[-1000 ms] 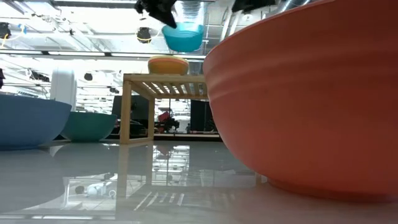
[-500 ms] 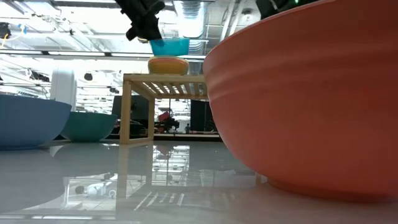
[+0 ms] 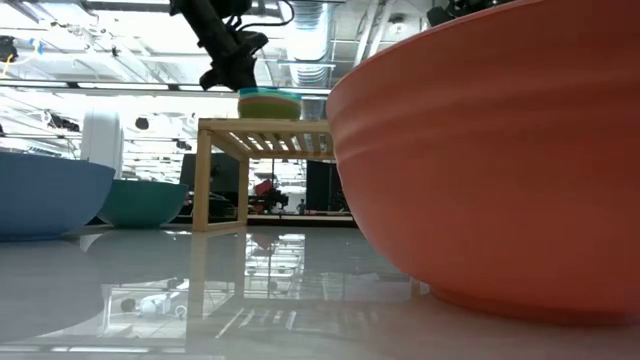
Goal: Place and stack bowls onto a shelf
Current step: Stack the transparent blue bowl on top of the transparent yellow bowl, then put the green bowl on the shelf
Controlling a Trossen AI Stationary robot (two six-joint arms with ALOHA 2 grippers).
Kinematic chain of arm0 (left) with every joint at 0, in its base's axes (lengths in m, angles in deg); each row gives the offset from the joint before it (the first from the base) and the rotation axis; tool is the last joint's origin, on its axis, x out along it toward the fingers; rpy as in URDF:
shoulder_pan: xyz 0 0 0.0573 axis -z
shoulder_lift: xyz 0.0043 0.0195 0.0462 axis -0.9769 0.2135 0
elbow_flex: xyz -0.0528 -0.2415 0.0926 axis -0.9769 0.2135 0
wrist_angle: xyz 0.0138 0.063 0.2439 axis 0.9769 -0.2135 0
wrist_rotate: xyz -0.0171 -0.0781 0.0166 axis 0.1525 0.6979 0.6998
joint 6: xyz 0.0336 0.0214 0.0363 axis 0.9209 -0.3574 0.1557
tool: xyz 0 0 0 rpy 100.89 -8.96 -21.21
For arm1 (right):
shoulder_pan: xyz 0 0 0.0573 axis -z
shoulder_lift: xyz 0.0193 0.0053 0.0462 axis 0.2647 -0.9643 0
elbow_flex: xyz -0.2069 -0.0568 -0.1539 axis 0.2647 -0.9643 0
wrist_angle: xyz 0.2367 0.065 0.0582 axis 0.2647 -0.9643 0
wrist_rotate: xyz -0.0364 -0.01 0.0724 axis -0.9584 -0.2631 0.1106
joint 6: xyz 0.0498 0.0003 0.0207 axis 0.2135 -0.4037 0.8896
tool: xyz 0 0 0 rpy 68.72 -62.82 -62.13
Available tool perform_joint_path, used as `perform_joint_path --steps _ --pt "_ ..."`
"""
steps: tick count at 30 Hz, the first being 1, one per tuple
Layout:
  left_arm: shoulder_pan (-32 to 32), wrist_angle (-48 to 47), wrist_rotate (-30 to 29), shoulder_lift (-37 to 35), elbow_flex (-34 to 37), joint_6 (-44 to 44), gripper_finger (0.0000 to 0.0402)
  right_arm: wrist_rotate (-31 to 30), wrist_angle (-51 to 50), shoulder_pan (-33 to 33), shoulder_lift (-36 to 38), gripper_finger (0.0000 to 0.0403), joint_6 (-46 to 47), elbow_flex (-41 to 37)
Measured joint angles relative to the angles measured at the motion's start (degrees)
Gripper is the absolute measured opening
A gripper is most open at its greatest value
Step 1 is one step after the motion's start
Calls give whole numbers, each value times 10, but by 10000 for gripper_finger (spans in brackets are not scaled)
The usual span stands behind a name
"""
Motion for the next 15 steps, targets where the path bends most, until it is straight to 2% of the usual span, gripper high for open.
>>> perform_joint_path --steps 4,7,11,15 --pt "-7 -6 41 0 -5 -5 76 0 0 7 0 227 0 0" --pt "-8 -27 47 -1 -31 -7 113 0 -2 7 -1 227 -1 0" --pt "-7 -62 -5 -9 -64 4 149 0 -8 6 -1 227 -4 0" --pt "0 -82 -70 -41 -56 30 159 -1 -33 6 5 227 -6 -1"
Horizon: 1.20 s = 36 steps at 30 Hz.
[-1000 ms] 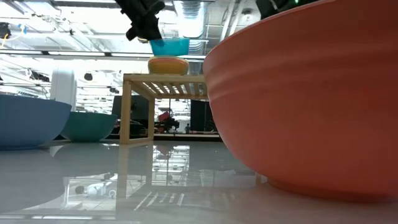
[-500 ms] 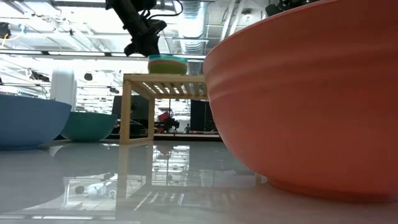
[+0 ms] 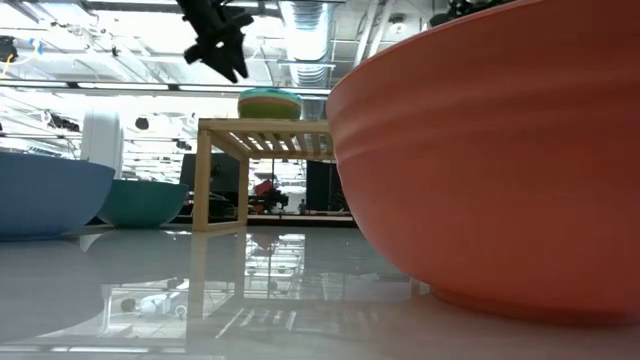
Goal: Place and stack bowls onto a shelf
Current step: Put the green bowl on the shelf
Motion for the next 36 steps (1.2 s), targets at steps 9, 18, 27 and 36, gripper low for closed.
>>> perform_joint_path --steps 9,18,27,36 --pt "1 -17 -54 -100 158 -16 142 -3 -46 -1 39 227 4 -2" --pt "-14 -15 -131 -108 320 -80 141 -3 -18 -22 56 227 15 -16" --pt "-78 -9 -159 -57 348 -35 141 -3 -13 -29 54 227 8 -16" --pt "-116 17 -144 43 347 24 141 -3 -23 -29 54 227 2 -16"
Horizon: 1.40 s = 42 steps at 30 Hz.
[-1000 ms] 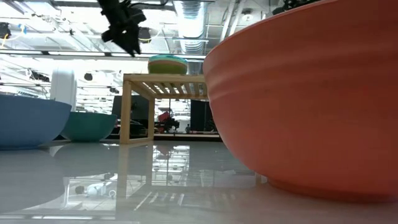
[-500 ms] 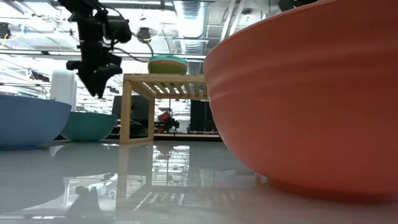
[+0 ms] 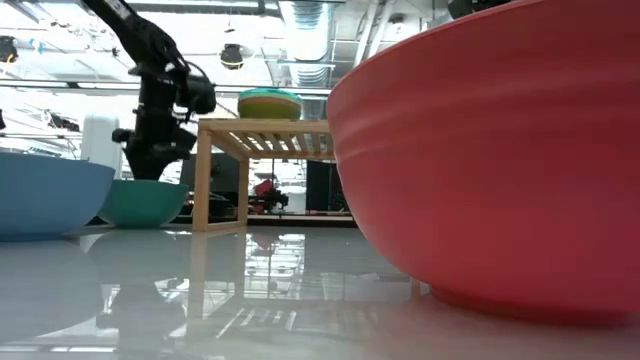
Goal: Place and stack bowls onto a shelf
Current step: Put the green bowl on the shelf
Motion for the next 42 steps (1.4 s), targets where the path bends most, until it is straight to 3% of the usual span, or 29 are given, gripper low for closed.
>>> perform_joint_path --steps 9,15,19,32,42 --pt "-16 5 11 55 0 11 130 0 -5 0 0 227 -1 0" --pt "-16 -2 14 42 -1 10 27 0 -5 0 0 227 -1 0" --pt "-15 -16 28 12 -1 4 11 0 -7 0 0 227 -1 0" --pt "44 -60 32 -219 0 -43 0 1 -13 0 0 227 4 0" --pt "139 -133 -54 -376 -12 -130 0 2 15 -21 -2 227 20 0"
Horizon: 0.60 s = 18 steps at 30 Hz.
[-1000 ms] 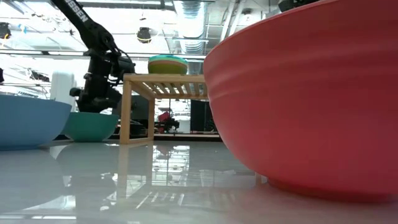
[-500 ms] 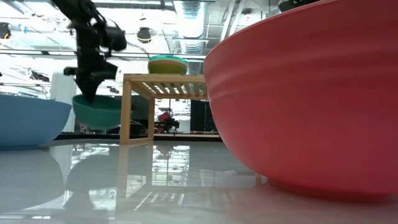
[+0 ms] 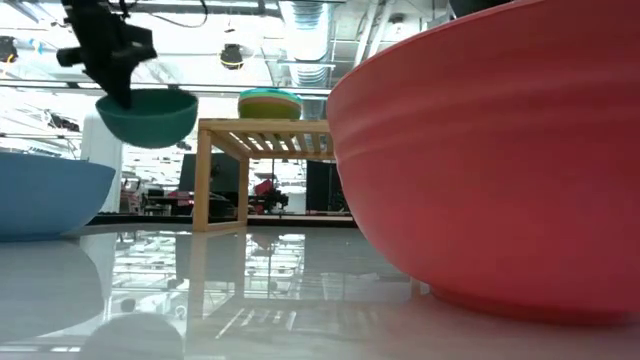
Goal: Place and stack bowls onto a shelf
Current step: Put the green bowl on the shelf
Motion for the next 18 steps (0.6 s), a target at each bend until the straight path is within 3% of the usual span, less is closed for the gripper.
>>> perform_joint_path --steps 8,18 --pt "119 51 -15 -50 -1 -22 0 0 114 -50 -69 227 -12 2" --pt "303 181 -42 -23 -1 20 0 0 121 -78 -150 227 -32 55"
